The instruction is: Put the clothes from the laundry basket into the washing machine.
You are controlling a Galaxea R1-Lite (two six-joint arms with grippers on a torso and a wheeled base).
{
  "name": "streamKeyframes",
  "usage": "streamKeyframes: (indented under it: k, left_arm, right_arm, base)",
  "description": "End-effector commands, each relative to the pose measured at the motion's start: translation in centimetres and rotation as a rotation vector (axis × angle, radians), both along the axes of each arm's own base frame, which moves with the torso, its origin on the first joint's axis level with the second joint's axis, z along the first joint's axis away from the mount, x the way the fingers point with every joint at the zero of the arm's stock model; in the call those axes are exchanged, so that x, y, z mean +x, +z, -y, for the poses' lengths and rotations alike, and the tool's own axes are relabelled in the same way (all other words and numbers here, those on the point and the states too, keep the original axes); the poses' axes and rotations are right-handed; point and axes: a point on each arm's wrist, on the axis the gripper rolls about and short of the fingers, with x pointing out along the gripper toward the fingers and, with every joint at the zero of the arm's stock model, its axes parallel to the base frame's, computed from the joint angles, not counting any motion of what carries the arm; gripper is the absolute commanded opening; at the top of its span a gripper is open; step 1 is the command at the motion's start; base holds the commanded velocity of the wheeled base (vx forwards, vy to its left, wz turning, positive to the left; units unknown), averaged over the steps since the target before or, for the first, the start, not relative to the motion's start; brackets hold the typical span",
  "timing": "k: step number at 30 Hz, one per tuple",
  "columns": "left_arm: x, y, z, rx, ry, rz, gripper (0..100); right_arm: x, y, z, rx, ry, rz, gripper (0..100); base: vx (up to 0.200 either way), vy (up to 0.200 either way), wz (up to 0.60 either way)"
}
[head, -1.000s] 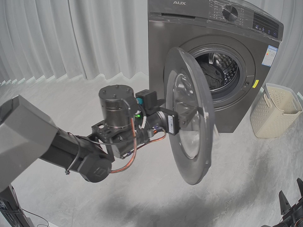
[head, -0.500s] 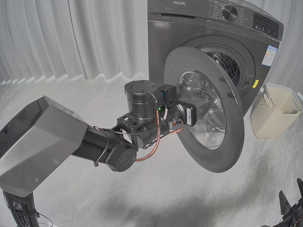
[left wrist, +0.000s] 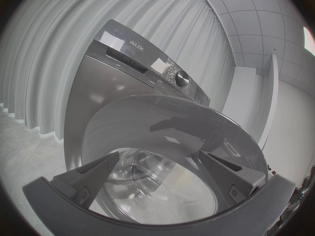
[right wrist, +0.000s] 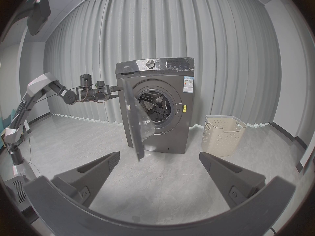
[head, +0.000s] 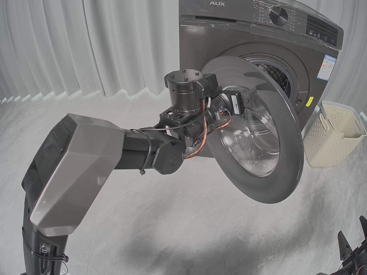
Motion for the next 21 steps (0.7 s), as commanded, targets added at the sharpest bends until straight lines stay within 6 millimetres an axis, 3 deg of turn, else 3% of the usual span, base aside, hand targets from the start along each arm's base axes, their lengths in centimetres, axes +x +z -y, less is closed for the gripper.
streamKeyframes:
  k: [1,9,17,19,21]
  left_arm:
    - [1.7,-2.3,1.8,0.010,0.025,-0.043,100]
    - [1.9,-2.5,1.3,0.012,0.061,-0.054,100]
    - [2.0,-2.3,2.3,0.027,0.046,-0.069,100]
    - [2.4,-4.0,2.6,0.071,0.044,-0.119,100]
    - [2.4,-4.4,2.6,0.086,0.037,-0.146,100]
  right_arm:
    - [0.0,-0.5,0.0,-0.001,0.000,-0.002,100]
    - [0.0,-0.5,0.0,0.001,0.000,-0.002,100]
    - [0.0,-0.5,0.0,-0.001,0.000,-0.002,100]
    - [0.0,-0.5,0.0,-0.001,0.000,-0.002,100]
    - [0.0,-0.5,0.0,-0.001,0.000,-0.002,100]
  base:
    - [0.000,0.000,0.00]
    - [0.000,0.000,0.00]
    - [0.000,0.000,0.00]
    - [0.000,0.000,0.00]
    - [0.000,0.000,0.00]
